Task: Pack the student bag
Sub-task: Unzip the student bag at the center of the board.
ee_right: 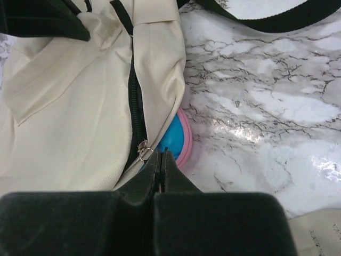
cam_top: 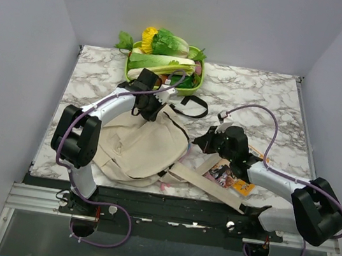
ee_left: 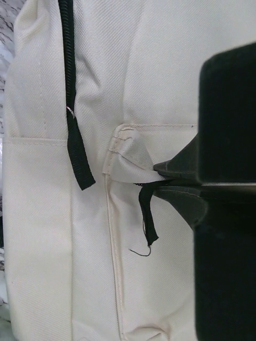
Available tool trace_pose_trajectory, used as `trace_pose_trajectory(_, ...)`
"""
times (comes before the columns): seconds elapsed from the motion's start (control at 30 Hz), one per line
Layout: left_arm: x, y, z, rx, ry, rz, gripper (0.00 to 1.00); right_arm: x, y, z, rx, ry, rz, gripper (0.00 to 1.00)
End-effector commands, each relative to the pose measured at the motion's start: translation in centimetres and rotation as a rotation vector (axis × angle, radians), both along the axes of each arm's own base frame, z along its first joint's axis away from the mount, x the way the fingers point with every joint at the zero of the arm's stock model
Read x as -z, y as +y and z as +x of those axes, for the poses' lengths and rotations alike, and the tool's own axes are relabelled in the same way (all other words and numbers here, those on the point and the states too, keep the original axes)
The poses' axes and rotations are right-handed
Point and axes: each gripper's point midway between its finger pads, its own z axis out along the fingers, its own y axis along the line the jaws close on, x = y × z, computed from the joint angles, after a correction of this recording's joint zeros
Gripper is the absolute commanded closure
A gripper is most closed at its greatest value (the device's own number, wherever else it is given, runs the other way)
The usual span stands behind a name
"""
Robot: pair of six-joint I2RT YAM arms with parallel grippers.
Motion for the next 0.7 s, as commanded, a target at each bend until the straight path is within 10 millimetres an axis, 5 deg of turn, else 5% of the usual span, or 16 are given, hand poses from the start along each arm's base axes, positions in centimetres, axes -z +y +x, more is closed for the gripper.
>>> trace_pose_trajectory(0.0,-2.0,0.7,2.5,-0.052,-0.07,0.023,1.0,1.0,-0.4,-1.4,-0.018,0.041,0.004,0.99)
trace_pose_trajectory(0.13,-4.5,-1.2,0.6,0.052,-0.004,-0.061,0.89,0.5,0.0,-1.0,-0.021,0.035,0.018,0.99)
trace_pose_trajectory(0.27,-7.3,-4.1,-2.1,0.225,0.055,-0.138,0.66,-0.6,0.6,0.1,-0.013,0.021,0.029,0.99)
trace_pose_trajectory(0.47,-6.8,-6.1,-4.9,0.385,0.1,-0.088,0.49,-2.3,1.4,0.7,-0.027,-0.005,0.066,0.99)
trace_pose_trajectory(0.67,-6.2,-8.3,-4.7,0.542,0.031,-0.095,0.48,-2.5,1.3,0.4,-0.027,-0.007,0.076,0.99)
